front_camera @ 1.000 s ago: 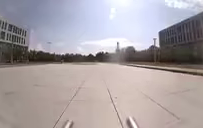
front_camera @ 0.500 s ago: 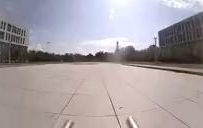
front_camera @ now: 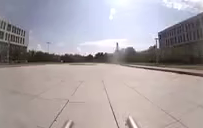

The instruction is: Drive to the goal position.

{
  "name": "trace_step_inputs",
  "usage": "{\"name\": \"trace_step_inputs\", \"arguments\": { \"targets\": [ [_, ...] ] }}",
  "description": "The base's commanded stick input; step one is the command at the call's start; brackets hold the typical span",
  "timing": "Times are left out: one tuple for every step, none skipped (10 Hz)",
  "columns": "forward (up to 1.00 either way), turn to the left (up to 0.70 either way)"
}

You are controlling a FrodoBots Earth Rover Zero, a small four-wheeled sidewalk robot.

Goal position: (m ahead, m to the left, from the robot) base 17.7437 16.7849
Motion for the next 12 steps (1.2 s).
{"name": "trace_step_inputs", "arguments": {
  "targets": [
    [0.7,0.0],
    [0.7,0.0],
    [0.7,0.0],
    [0.7,0.0],
    [0.7,0.0],
    [0.7,0.0],
    [0.7,0.0],
    [0.7,0.0],
    [0.7,0.0],
    [0.7,0.0],
    [0.7,0.0],
    [0.7,0.0]
  ]
}}
